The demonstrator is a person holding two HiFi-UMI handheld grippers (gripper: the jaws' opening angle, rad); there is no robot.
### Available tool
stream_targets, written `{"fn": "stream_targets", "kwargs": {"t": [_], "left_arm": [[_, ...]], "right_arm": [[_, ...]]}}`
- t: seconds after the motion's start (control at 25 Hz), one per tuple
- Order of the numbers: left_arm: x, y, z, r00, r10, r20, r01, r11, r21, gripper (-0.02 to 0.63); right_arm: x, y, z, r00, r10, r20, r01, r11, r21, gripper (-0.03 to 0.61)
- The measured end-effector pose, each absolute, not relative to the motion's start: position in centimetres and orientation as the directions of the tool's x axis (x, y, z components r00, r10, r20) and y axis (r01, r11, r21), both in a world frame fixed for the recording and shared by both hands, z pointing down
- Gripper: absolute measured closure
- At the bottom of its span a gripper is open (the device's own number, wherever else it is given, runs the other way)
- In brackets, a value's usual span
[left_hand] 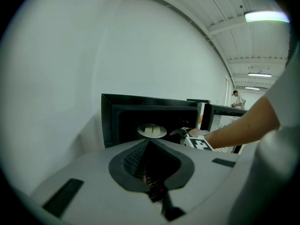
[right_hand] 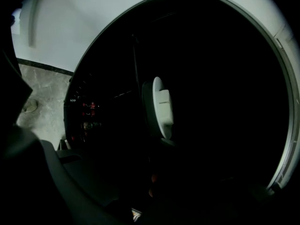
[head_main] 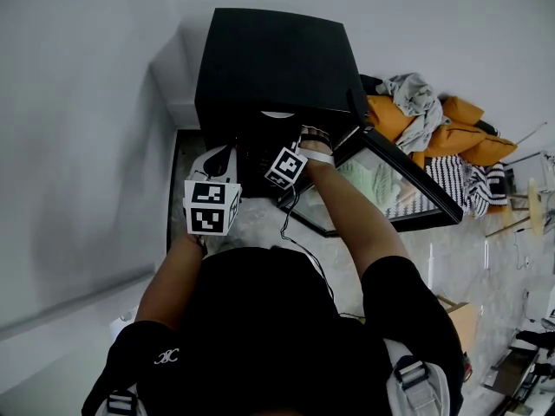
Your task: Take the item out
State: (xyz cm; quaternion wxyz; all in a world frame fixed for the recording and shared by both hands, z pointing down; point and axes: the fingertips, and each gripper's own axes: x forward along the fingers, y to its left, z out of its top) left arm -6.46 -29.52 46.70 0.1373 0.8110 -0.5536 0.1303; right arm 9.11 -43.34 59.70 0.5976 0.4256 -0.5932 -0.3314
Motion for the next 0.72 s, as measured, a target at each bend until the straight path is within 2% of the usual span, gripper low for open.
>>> {"fn": "stream_targets", "kwargs": {"t": [0.12, 0.72], "left_arm": [[-6.7, -29.3, 46.7, 0.355, -0.86, 0.367, -0.933, -0.349, 0.084, 0.614], [-6.8, -29.2, 46.9, 0.378, -0.849, 0.369, -0.926, -0.352, 0.138, 0.614]], "right_arm": [[9.1, -43.3, 59.4, 0.059, -0.918, 0.392, -0.102, 0.385, 0.917, 0.512], [8.7, -40.8, 58.9, 0.005, -0.934, 0.358, -0.131, 0.355, 0.926, 0.521]]}}
